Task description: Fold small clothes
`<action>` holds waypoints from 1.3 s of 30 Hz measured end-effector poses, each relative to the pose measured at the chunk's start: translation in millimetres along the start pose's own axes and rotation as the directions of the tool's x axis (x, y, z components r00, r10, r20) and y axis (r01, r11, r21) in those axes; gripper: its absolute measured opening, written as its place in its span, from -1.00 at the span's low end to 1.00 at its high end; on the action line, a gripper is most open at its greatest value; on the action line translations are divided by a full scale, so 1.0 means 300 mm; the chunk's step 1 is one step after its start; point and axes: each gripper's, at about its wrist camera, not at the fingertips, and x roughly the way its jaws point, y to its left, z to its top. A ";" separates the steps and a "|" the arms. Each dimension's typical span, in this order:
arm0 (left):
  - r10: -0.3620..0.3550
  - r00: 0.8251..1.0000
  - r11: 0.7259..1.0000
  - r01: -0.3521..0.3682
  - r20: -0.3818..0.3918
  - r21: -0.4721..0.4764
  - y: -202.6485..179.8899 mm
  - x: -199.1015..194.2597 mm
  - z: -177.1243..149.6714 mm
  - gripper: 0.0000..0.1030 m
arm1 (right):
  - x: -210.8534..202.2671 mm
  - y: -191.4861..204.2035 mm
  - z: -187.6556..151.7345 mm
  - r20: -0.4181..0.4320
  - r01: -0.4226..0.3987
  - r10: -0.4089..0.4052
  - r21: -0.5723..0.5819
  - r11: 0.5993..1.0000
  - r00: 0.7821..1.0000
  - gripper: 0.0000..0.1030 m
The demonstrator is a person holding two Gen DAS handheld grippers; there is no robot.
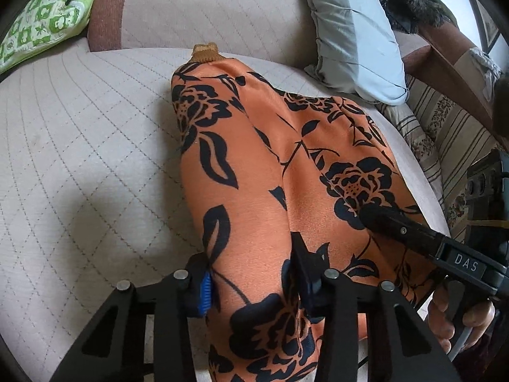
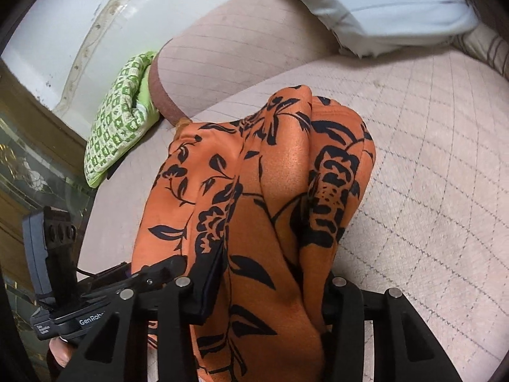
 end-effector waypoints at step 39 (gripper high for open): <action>-0.006 0.994 1.000 0.007 0.106 -0.009 0.010 -0.117 -0.016 -0.25 | -0.069 0.061 -0.027 0.062 -0.032 0.034 -0.034 0.999 0.998 -0.10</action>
